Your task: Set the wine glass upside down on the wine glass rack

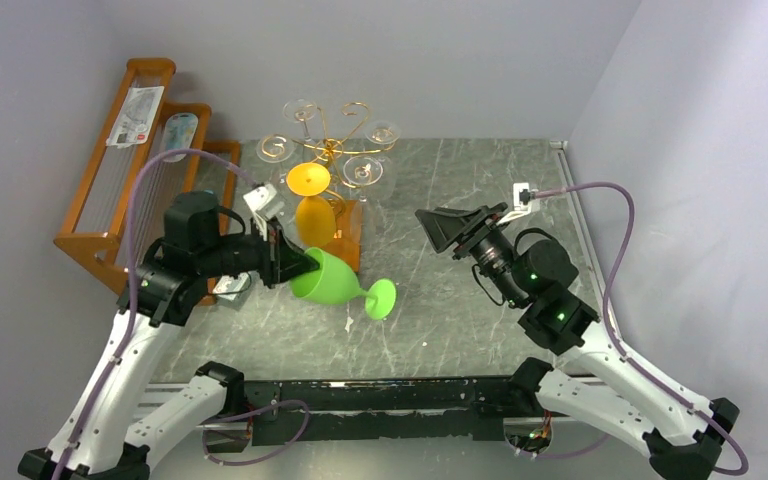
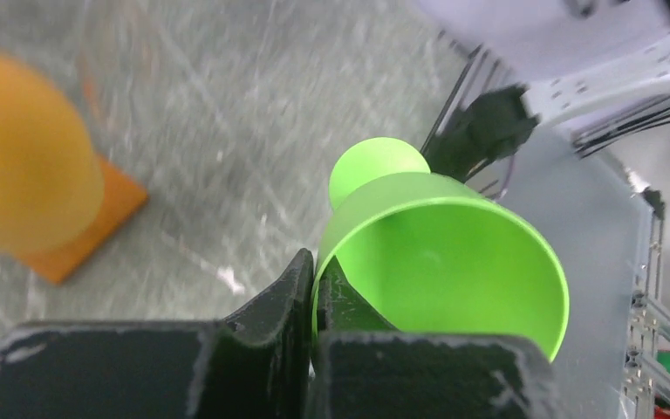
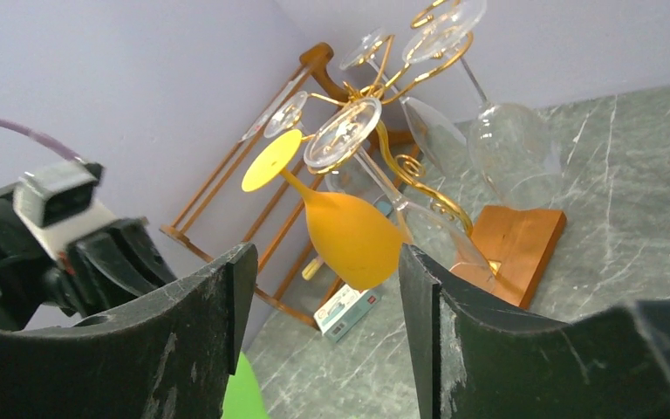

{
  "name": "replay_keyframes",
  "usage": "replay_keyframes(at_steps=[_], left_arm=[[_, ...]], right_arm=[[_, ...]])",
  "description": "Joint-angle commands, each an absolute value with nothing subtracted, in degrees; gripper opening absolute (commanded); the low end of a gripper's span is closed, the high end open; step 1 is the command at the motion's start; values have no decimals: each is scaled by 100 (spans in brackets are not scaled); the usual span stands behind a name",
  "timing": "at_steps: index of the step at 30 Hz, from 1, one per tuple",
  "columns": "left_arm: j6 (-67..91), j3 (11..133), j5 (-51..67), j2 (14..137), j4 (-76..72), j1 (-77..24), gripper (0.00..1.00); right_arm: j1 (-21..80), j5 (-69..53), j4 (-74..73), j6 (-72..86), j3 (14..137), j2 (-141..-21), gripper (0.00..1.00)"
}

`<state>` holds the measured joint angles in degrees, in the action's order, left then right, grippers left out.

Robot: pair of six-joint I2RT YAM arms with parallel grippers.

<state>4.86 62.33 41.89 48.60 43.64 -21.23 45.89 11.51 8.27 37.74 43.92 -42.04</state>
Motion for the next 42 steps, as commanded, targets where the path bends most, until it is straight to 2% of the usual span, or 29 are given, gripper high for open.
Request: replay_keyframes(at_steps=[1,9,12,16,23,31,42], left_arm=[[1816,6555,5118,4657,2195,-2152,5],[4124,6377,4222,4783,-1009,-2153,5],[4696,6248,3831,4982,-1802,-2160,5],[5076,6065,3216,5153,-2707,-2230,5],[4847,5824,1963,5611,-3976,-2983,5],[3834,5359,527,6160,-5407,-4358,5],[3680,5174,489,6450,-6082,-4787,5]], right_arm=[[4614,1366,880,3537,4579,-3929,65],[4612,1439,1049,3663,4580,-3541,71],[4614,1418,1506,3809,4374,-3326,75],[4612,1207,2027,4187,4190,-3241,76],[4614,425,3318,4940,3793,-3649,76],[4614,596,4281,5222,4200,-4392,74],[4614,1247,6088,5885,3987,-4811,69]])
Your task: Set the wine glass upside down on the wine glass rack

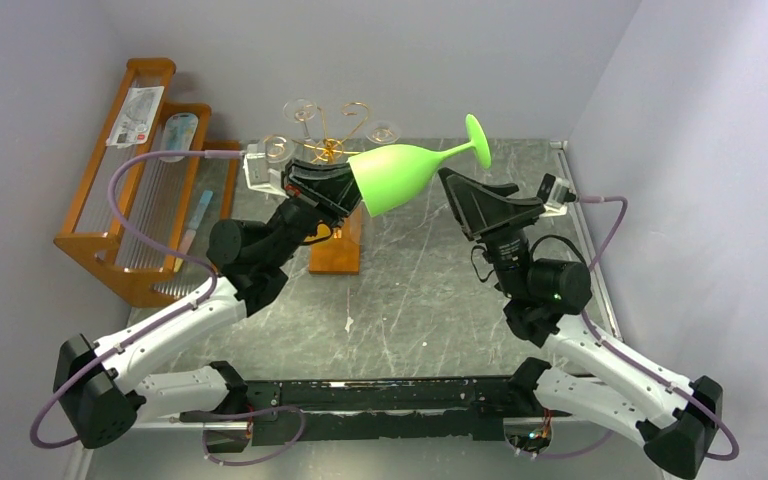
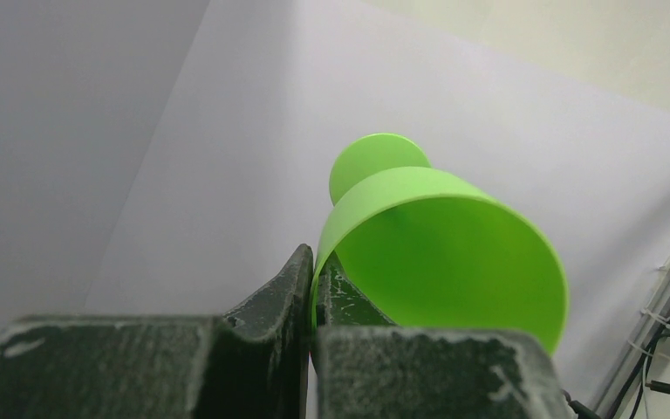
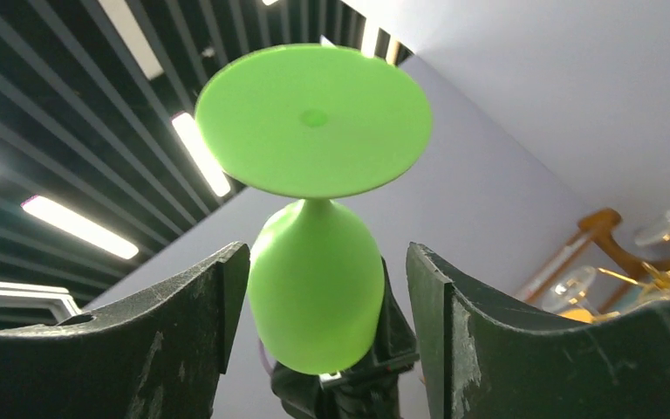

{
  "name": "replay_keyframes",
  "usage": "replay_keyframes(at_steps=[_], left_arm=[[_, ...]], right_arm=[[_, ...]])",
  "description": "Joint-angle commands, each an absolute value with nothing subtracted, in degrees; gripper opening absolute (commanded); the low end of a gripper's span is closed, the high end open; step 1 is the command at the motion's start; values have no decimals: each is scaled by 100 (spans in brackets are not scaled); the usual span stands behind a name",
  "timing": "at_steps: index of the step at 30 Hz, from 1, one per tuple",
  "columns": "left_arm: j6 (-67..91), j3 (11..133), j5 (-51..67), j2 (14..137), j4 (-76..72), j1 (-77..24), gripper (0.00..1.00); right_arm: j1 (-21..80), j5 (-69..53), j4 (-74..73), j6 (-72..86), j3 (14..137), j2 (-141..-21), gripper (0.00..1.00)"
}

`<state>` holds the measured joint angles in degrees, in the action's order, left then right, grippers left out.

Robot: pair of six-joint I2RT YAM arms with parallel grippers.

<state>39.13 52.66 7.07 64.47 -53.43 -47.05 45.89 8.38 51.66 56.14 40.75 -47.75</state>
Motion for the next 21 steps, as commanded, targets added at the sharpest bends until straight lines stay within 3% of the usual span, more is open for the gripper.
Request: replay_keyframes(at_steps=[1,11,21], left_arm=[[3688,5161,506,6452,-6108,-4804,5],[3553,5120,463,6646,-6387,-5002,5],[3277,4905,434,6629,-6529,-5203,5]], right_arm=[[4614,1282,6079,5902,4025,-4828,69],[4612,1336,6213,6217,4292,-5186,63],[4614,1350,6388,6325,4302,-5320,34]])
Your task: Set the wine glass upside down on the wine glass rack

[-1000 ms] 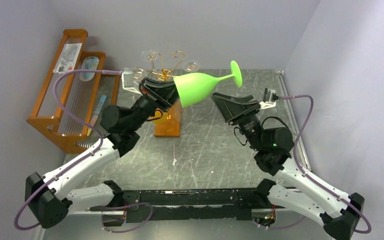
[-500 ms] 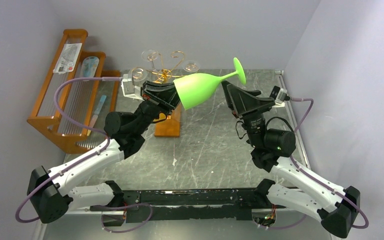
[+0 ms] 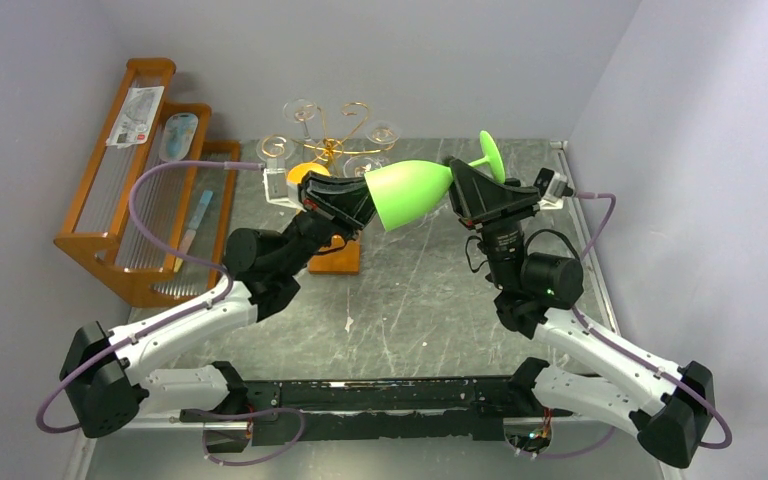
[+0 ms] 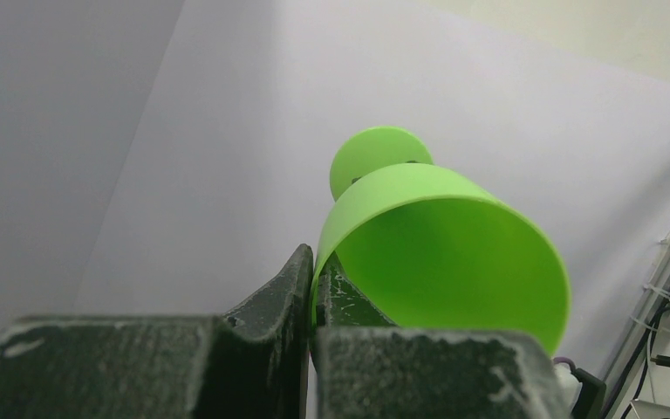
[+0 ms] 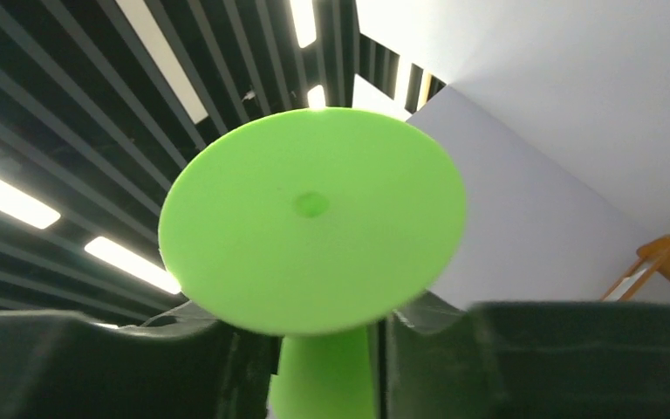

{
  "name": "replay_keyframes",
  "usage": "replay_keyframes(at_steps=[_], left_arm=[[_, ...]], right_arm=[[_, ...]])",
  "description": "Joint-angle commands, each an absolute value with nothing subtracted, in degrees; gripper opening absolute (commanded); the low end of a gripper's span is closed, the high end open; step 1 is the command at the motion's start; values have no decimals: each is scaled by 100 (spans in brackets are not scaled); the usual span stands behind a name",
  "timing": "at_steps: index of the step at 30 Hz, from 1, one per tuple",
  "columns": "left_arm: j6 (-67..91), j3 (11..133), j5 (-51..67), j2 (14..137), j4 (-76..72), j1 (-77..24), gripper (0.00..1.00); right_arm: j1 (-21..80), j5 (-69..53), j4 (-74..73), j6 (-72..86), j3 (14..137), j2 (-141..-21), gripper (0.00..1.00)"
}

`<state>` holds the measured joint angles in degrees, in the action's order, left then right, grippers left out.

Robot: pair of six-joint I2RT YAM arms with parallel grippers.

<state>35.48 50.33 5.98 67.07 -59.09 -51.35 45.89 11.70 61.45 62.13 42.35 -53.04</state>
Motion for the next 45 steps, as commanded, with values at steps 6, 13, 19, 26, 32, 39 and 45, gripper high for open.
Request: replay_keyframes(at_steps=[6,13,19,26,32,39,45], left_arm=[[3345,4895,629,6583,-6257,-5213,9],[3477,4514,478,6036,-5409,-5217,54],[3203,4812,416,5246,-2641,-5212,70],[3211,5009,273,4634,-835,-5217,94],[3250,5443,923,4768,-494,-5217,96],[4519,5660,1498,5183,-1119,-5212,93],[5361,5982,1596,5793,-1065,-5213,91]], right_arm=[[4614,1400,6040,6253,4383,-5278,6],[4614,1563,5470,5573,4246,-4776,0],[4610,1389,4335,4247,4204,-4009,0],[4610,492,2104,2103,4278,-3316,0],[4606,-260,917,490,4237,-3210,0],[4614,-937,1017,-704,3793,-3292,0],[4614,-1237,1345,-1046,3542,-3293,0]])
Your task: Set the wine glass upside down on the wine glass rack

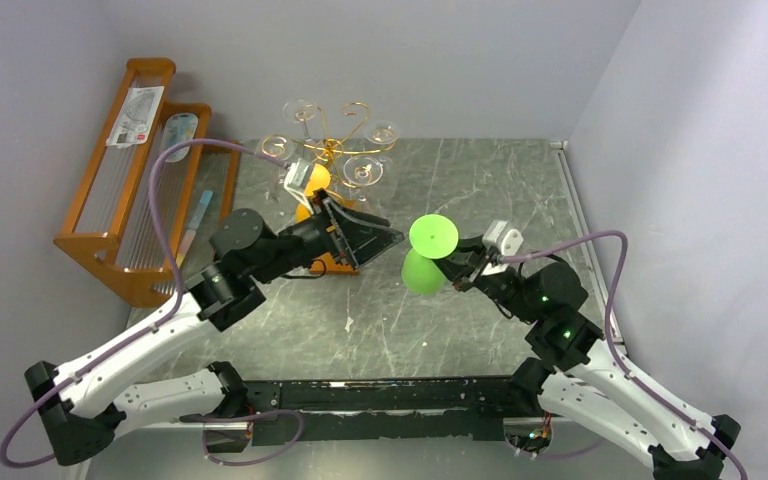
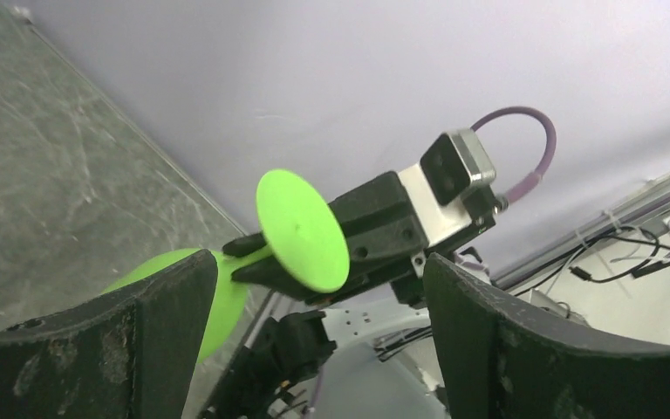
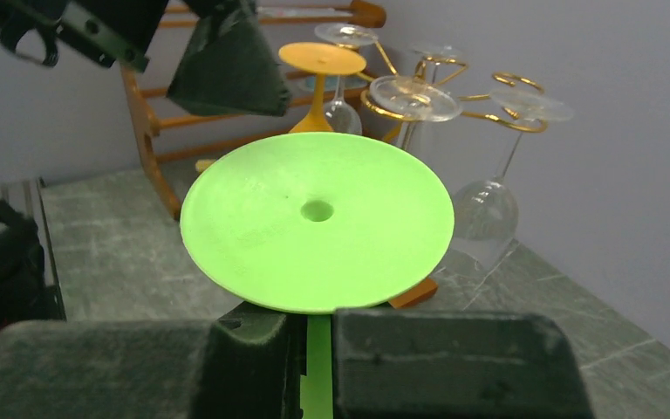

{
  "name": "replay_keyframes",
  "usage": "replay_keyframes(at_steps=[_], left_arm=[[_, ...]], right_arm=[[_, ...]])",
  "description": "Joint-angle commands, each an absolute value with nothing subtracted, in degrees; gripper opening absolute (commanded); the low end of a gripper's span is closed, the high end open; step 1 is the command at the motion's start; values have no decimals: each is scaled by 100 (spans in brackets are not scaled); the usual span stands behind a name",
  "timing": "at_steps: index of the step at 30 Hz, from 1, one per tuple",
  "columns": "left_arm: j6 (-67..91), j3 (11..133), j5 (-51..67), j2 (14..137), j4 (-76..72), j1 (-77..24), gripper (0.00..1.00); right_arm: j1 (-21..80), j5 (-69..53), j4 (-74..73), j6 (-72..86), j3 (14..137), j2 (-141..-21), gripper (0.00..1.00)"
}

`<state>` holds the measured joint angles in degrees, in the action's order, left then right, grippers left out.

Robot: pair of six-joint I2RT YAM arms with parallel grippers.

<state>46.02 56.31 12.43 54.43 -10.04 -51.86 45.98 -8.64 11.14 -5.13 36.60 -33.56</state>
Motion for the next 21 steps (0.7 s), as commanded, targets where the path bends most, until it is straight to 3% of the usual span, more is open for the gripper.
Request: replay_keyframes(at_steps=[1,14,21], left_arm=[[5465,5996,1712,5884,-1076,-5216,91],[6151,6036,2674,6523,-1544,-5213,64],[6183,6178,2854,6719,-1369,-5212,40]], right_arm=[[4614,-1276,1371,-1072,3521,-3269,0],[4614,-1404,1660,-1179,3239,-2940,0],[4614,-1405,1504,-1409,3353,-3034,0]])
